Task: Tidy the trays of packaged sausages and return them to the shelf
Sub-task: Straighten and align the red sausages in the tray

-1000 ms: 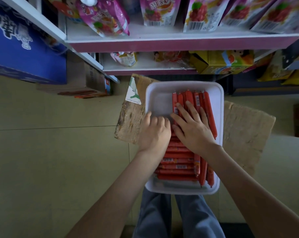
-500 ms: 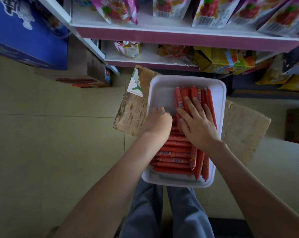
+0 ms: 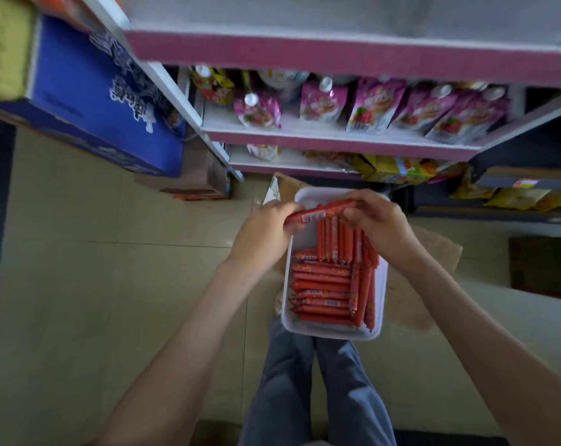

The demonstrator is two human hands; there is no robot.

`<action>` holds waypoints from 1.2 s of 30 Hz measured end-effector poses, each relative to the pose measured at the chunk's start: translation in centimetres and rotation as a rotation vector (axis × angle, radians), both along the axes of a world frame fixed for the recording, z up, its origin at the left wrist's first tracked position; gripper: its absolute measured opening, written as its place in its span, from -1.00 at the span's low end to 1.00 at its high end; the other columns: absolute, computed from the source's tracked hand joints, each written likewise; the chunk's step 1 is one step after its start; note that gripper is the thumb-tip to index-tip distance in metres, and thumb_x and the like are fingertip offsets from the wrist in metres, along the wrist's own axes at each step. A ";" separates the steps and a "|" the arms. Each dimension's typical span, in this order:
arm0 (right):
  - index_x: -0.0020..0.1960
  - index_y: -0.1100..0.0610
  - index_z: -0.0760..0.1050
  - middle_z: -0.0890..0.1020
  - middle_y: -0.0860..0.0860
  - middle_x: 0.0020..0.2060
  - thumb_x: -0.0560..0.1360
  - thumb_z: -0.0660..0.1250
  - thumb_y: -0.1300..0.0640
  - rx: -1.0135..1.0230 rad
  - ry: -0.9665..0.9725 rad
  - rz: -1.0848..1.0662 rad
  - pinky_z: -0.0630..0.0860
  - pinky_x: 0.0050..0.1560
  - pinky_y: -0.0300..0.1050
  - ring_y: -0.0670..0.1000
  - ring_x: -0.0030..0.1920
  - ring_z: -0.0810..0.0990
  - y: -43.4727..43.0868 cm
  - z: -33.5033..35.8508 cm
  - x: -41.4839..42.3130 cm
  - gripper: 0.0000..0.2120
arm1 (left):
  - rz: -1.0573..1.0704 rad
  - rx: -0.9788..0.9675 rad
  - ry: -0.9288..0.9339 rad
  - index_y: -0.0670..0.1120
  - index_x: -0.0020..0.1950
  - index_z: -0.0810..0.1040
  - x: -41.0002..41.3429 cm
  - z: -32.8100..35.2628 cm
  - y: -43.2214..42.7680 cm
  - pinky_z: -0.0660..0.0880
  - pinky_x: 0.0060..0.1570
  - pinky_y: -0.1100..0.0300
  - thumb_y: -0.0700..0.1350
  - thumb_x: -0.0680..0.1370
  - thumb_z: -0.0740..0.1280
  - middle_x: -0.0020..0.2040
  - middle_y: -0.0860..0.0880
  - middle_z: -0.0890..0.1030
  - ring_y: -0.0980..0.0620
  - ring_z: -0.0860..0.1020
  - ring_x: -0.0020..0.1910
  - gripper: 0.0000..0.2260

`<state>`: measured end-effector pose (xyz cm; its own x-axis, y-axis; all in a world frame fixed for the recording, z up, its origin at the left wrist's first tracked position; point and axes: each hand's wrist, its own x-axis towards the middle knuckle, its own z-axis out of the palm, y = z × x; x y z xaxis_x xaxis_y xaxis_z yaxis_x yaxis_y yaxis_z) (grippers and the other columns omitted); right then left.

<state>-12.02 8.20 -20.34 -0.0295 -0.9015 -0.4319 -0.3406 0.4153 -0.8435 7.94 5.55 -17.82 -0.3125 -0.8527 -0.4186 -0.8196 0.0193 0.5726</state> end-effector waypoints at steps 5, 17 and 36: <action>-0.04 0.15 0.53 0.66 0.04 -0.34 0.58 0.17 0.37 -0.145 -0.212 -0.164 0.56 -0.19 -0.20 -0.05 -0.30 0.62 -1.0 13.4 -2.6 -0.79 | 0.056 -0.037 0.302 -0.04 0.18 0.57 -1.2 11.5 -1.6 0.38 -0.11 0.44 -0.05 0.48 0.41 0.03 0.07 0.62 0.15 0.55 -0.02 -0.73; -0.26 0.14 0.28 0.54 0.03 -0.48 0.61 0.02 0.32 -0.374 -0.744 -0.397 0.44 -0.40 -0.28 -0.06 -0.45 0.50 -0.2 29.8 -3.2 -0.71 | 0.494 0.079 1.364 -0.13 -0.02 0.53 -4.7 28.1 -0.2 0.56 -0.03 0.18 -0.23 0.52 0.31 -0.19 0.02 0.66 0.04 0.62 -0.12 -0.93; -0.03 0.11 0.56 0.61 0.06 -0.24 0.54 0.26 0.34 -0.802 -0.363 -0.300 0.55 -0.18 -0.22 -0.04 -0.23 0.61 -0.4 38.1 -2.9 -0.82 | -0.184 -0.756 0.455 0.02 0.22 0.48 -7.9 34.2 -2.0 0.45 -0.10 0.21 0.13 0.56 0.23 -0.02 0.10 0.58 0.08 0.54 -0.05 -0.70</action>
<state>-14.89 7.80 17.74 -0.2950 -0.9108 0.2887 0.0282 -0.3103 -0.9502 0.00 3.59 16.36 -0.4698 -0.7703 0.4311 -0.4637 0.6310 0.6220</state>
